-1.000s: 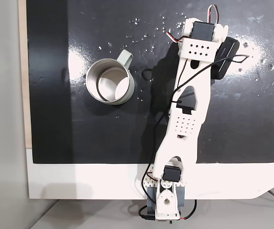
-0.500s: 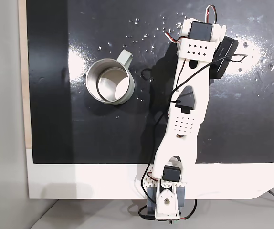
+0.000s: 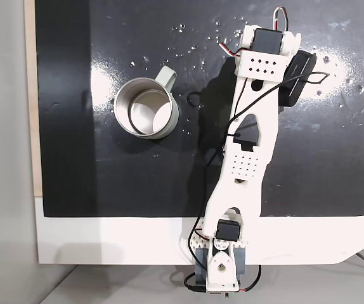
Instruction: Grasp a cube and put it in the cup.
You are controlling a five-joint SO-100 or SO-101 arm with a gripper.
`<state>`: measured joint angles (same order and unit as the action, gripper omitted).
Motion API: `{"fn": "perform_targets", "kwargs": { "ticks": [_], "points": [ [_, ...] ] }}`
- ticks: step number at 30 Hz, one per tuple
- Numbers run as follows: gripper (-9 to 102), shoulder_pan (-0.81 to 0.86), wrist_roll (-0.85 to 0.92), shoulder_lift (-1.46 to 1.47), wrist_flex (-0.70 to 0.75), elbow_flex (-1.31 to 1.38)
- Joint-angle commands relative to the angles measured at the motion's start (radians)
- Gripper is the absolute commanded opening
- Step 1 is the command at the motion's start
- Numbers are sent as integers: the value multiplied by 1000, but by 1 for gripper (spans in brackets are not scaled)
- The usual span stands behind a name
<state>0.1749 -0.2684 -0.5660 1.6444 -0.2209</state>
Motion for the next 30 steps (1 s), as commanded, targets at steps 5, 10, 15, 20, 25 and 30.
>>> {"fn": "perform_targets", "kwargs": {
  "ticks": [5, 10, 15, 20, 25, 30],
  "points": [
    [0, -28, -23, -357, 11, -106],
    [0, -51, -35, -581, 12, -222],
    [0, -69, -32, -781, 3, -322],
    [0, -78, -28, -862, -3, -380],
    [0, -110, -12, -876, -8, -405],
    [0, -225, 34, -920, -23, -448]
  ]
}}
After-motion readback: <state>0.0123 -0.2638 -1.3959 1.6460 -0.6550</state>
